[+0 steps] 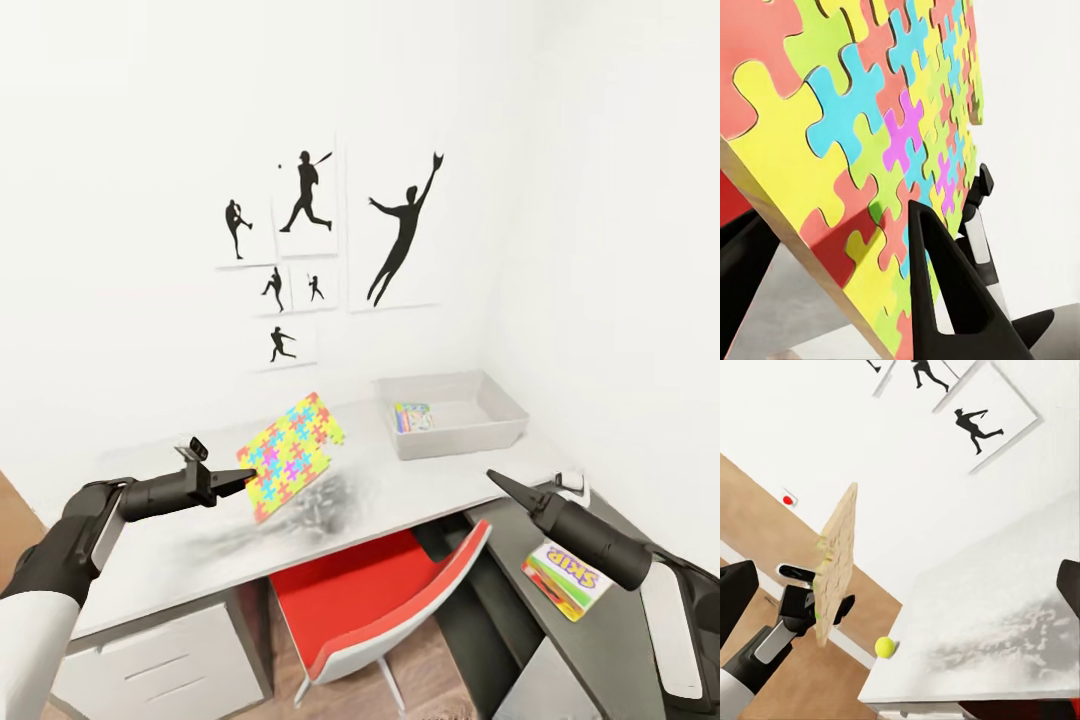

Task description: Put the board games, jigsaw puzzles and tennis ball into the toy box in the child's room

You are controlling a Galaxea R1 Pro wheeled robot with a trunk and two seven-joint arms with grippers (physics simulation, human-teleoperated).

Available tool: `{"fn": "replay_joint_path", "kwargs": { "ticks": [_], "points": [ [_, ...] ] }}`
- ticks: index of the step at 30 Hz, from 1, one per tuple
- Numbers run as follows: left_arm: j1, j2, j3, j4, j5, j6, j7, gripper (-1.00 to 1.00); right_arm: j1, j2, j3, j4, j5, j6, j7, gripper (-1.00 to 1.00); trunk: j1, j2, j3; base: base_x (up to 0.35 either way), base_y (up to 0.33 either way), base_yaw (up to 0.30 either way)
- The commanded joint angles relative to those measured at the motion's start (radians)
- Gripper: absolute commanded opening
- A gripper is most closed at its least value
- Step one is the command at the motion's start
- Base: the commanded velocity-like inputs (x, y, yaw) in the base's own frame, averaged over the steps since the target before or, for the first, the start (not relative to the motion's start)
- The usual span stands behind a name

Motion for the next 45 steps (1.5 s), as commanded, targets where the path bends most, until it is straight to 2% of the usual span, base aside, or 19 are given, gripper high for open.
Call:
{"fn": "replay_joint_path", "kwargs": {
  "ticks": [1,16,24,30,37,45],
  "points": [
    [0.0,0.0,0.0,-0.001,0.0,0.01,-0.004,-1.0,-0.001,0.0,-0.001,0.0,0.0,0.004,0.003,1.0,0.001,-0.002,-0.002,0.0,0.0,-0.272],
    [0.001,-0.002,-0.001,0.0,0.001,-0.001,-0.004,-1.0,-0.001,-0.001,-0.005,0.002,-0.005,0.004,0.004,1.0,0.001,-0.002,0.004,0.008,0.0,-0.274],
    [0.001,-0.002,-0.002,0.001,0.001,-0.003,-0.004,-1.0,-0.001,-0.001,-0.006,0.002,-0.011,0.004,0.006,1.0,0.001,-0.002,0.006,0.271,0.025,-0.261],
    [0.002,0.0,-0.001,0.0,0.002,-0.003,-0.004,-1.0,-0.001,-0.001,-0.007,0.002,-0.013,0.004,0.008,1.0,0.001,-0.002,0.006,0.287,0.128,-0.053],
    [0.003,0.0,-0.001,0.001,0.002,-0.003,-0.004,-1.0,-0.001,-0.003,-0.008,0.002,-0.006,0.004,0.0,1.0,0.001,-0.002,0.006,0.02,0.042,-0.003],
    [0.003,-0.002,-0.002,0.001,0.002,-0.003,-0.004,-1.0,-0.001,-0.002,-0.009,0.002,-0.011,0.004,0.005,1.0,0.001,-0.002,0.006,0.197,0.018,0.0]
  ]
}}
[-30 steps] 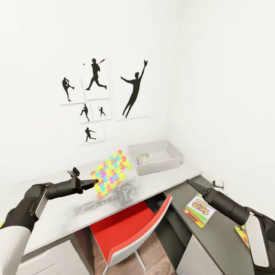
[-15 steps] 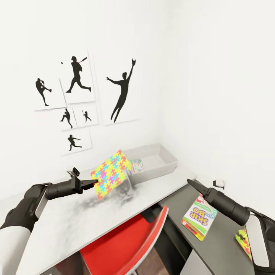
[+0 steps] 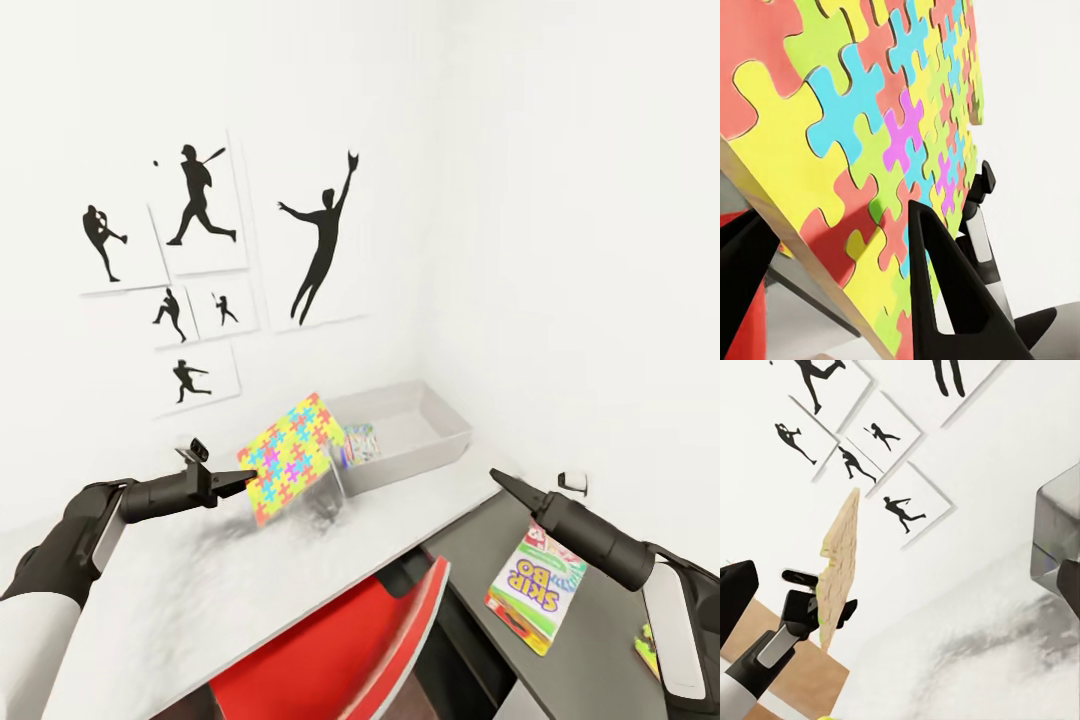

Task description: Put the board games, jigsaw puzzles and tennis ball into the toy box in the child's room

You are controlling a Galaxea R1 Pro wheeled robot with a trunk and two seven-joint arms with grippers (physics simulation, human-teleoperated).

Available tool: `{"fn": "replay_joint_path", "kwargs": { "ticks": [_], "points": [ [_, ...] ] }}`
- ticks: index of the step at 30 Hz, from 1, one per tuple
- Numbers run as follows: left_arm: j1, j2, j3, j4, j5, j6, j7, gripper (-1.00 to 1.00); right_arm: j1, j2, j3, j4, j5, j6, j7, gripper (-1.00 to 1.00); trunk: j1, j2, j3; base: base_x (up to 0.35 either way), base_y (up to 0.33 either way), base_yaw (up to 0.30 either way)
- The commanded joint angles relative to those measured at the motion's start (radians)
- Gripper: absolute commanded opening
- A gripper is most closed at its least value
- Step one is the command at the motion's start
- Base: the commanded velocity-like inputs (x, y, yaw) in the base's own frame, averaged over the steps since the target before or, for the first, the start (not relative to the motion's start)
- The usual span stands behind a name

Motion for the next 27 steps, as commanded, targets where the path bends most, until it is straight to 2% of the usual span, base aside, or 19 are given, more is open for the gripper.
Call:
{"fn": "replay_joint_path", "kwargs": {
  "ticks": [1,15,27],
  "points": [
    [-0.001,0.0,-0.001,0.0,0.0,0.011,-0.004,-1.0,-0.001,0.0,-0.001,0.0,0.0,0.004,0.002,1.0,0.001,-0.002,-0.002,0.177,0.048,0.0],
    [-0.001,0.0,0.0,0.0,-0.001,0.01,-0.004,-1.0,-0.001,-0.001,-0.001,0.0,-0.001,0.004,0.001,1.0,0.001,-0.002,-0.002,0.074,0.006,0.0],
    [-0.001,0.001,0.0,0.0,-0.001,0.01,-0.004,-1.0,-0.001,0.0,-0.001,0.001,0.0,0.003,0.001,1.0,0.001,-0.002,-0.002,0.075,0.073,0.0]
  ]
}}
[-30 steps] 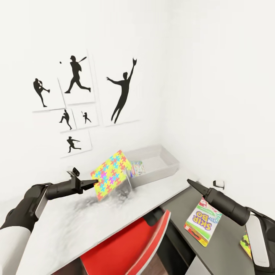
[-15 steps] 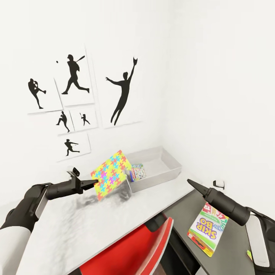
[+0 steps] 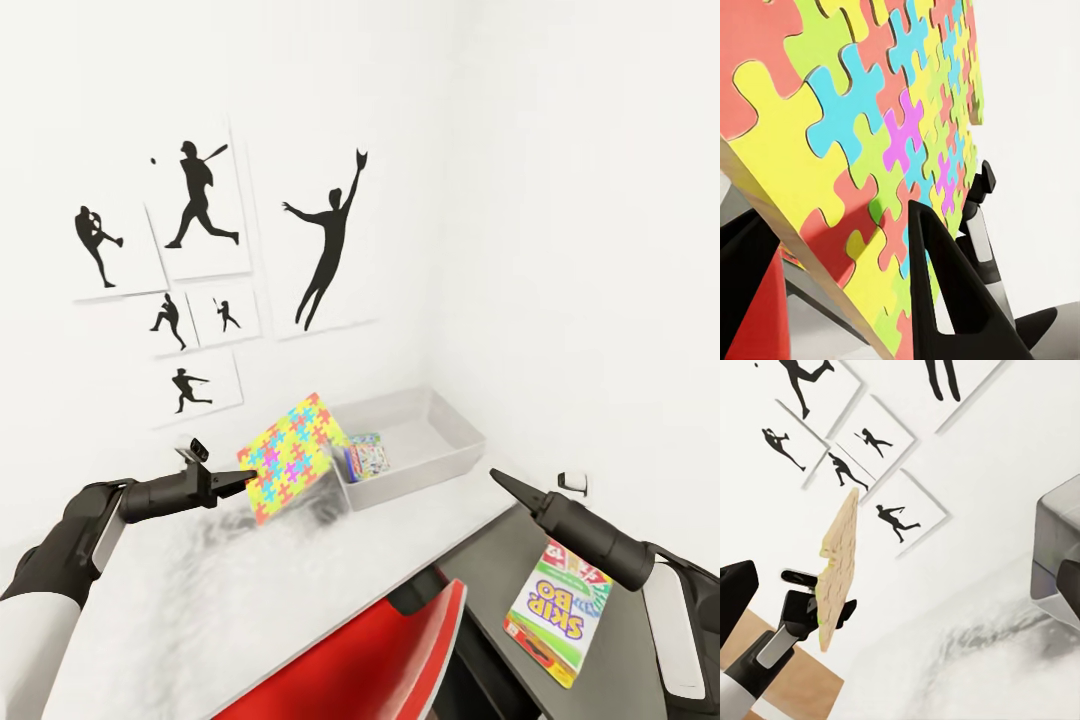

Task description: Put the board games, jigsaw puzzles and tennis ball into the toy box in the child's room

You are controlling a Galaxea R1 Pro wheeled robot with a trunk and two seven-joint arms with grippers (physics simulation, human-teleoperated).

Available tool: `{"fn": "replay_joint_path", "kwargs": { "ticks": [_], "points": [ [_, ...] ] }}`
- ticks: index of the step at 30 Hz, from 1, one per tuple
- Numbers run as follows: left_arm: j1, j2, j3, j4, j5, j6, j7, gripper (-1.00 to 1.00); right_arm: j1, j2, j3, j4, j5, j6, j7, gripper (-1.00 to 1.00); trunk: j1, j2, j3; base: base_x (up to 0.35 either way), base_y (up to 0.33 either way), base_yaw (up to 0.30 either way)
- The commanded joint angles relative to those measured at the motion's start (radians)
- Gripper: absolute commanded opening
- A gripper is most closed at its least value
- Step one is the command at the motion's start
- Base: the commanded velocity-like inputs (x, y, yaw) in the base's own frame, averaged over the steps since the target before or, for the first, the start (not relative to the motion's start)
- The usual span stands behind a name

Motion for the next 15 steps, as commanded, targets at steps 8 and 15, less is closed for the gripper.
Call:
{"fn": "replay_joint_path", "kwargs": {
  "ticks": [8,15],
  "points": [
    [-0.001,-0.001,0.0,0.0,-0.001,0.01,-0.004,-1.0,-0.001,-0.001,-0.001,0.0,0.0,0.004,0.003,1.0,0.001,-0.002,-0.002,0.095,0.049,0.0],
    [-0.001,-0.003,-0.002,0.0,-0.001,0.01,-0.004,-1.0,-0.001,0.0,-0.002,0.001,0.006,0.005,0.001,1.0,0.001,-0.002,-0.002,0.018,0.006,0.0]
  ]
}}
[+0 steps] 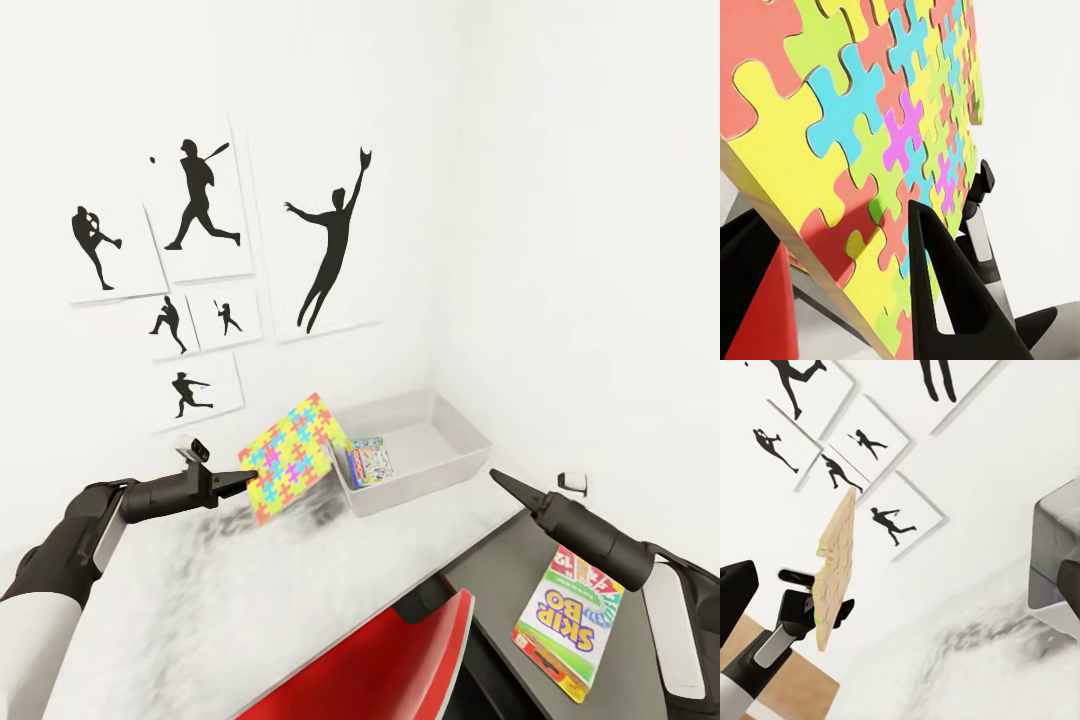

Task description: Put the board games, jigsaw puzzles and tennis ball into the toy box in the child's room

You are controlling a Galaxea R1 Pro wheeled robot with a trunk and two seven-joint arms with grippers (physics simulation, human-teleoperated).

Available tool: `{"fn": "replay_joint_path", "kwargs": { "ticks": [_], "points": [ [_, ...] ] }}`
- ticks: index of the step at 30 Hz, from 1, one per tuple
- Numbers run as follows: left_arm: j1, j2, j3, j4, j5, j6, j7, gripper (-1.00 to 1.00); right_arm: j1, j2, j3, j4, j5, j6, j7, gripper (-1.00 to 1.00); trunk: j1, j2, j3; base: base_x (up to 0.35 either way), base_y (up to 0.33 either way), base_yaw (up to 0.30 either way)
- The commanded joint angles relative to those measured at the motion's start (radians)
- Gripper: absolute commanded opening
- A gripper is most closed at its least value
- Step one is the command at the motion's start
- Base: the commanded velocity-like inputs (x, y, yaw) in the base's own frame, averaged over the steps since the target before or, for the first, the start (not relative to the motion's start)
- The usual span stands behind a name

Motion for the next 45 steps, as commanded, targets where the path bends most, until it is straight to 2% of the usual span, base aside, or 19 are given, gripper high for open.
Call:
{"fn": "replay_joint_path", "kwargs": {
  "ticks": [1,7,18,20,23,25,27,28,29,30,32,34,36,38,39,40,42,45],
  "points": [
    [-0.001,0.0,0.0,0.0,0.0,0.011,-0.004,-1.0,-0.001,0.001,-0.001,0.0,0.0,0.003,0.002,1.0,0.001,-0.002,-0.002,0.0,0.0,0.0],
    [-0.001,-0.002,0.0,0.0,0.0,0.011,-0.004,-1.0,-0.001,0.0,-0.02,0.027,0.001,-0.026,0.0,1.0,0.001,-0.002,-0.002,0.0,0.0,0.0],
    [-0.002,-0.007,0.004,-0.001,-0.003,0.012,0.006,-1.0,-0.001,-0.006,-0.024,0.06,-0.005,-0.031,-0.001,1.0,0.001,-0.002,-0.002,0.0,0.0,0.0],
    [-0.018,-0.02,0.004,-0.006,-0.003,0.017,0.038,-1.0,-0.001,-0.008,-0.024,0.055,-0.002,-0.031,-0.004,1.0,0.001,-0.002,-0.002,0.0,0.0,0.0],
    [-0.08,-0.046,0.005,-0.002,-0.003,0.023,0.088,-1.0,-0.001,-0.009,-0.023,0.049,0.003,-0.028,-0.008,1.0,0.001,-0.002,-0.002,0.0,0.0,0.0],
    [-0.125,-0.077,0.005,0.004,-0.004,0.026,0.124,-1.0,-0.001,-0.013,-0.024,0.048,0.005,-0.025,-0.01,1.0,0.001,-0.002,-0.002,0.0,0.0,0.0],
    [-0.187,-0.112,0.005,0.043,-0.02,0.027,0.181,-1.0,-0.001,-0.016,-0.029,0.047,0.006,-0.022,-0.021,1.0,0.001,-0.002,-0.002,0.0,0.0,0.0],
    [-0.205,-0.121,0.005,0.059,-0.025,0.027,0.197,-1.0,-0.001,-0.016,-0.033,0.047,0.006,-0.021,-0.025,1.0,0.001,-0.002,-0.002,0.0,0.0,0.0],
    [-0.247,-0.145,0.005,0.102,-0.037,0.027,0.234,-1.0,-0.001,-0.017,-0.046,0.047,0.006,-0.018,-0.031,1.0,0.001,-0.002,-0.002,0.0,0.0,0.0],
    [-0.319,-0.177,0.005,0.185,-0.06,0.027,0.306,-1.0,-0.001,-0.018,-0.067,0.046,0.006,-0.012,-0.037,1.0,0.001,-0.002,-0.002,0.0,0.0,0.0],
    [-0.408,-0.209,0.007,0.29,-0.081,0.024,0.416,-1.0,-0.001,-0.019,-0.083,0.046,0.006,0.008,-0.04,1.0,0.001,-0.002,-0.002,0.0,0.0,0.0],
    [-0.483,-0.255,0.008,0.365,-0.091,0.022,0.536,-1.0,-0.001,-0.02,-0.089,0.046,0.006,0.028,-0.04,1.0,0.001,-0.002,-0.002,0.0,0.0,0.0],
    [-0.54,-0.296,0.009,0.405,-0.094,0.021,0.67,-1.0,-0.001,-0.021,-0.092,0.045,0.007,0.037,-0.041,1.0,0.001,-0.002,-0.002,0.0,0.0,0.0],
    [-0.581,-0.331,0.011,0.423,-0.093,0.022,0.789,-1.0,-0.002,-0.021,-0.093,0.045,0.008,0.041,-0.041,1.0,0.001,-0.002,-0.002,0.0,0.0,0.0],
    [-0.609,-0.357,0.011,0.43,-0.093,0.023,0.871,-1.0,-0.002,-0.024,-0.093,0.045,0.008,0.043,-0.041,1.0,0.001,-0.002,-0.002,0.0,0.0,0.0],
    [-0.624,-0.369,0.012,0.435,-0.094,0.022,0.92,-1.0,-0.001,-0.027,-0.093,0.045,0.008,0.043,-0.041,1.0,0.001,-0.002,-0.002,0.0,0.0,0.0],
    [-0.648,-0.394,0.012,0.449,-0.094,0.022,0.998,-1.0,-0.001,-0.031,-0.093,0.045,0.008,0.043,-0.041,1.0,0.001,-0.002,-0.002,0.0,0.0,0.0],
    [-0.664,-0.42,0.012,0.457,-0.096,0.021,1.061,-1.0,-0.001,-0.034,-0.093,0.045,0.008,0.043,-0.04,1.0,0.001,-0.002,-0.002,0.0,0.0,0.0]
  ]
}}
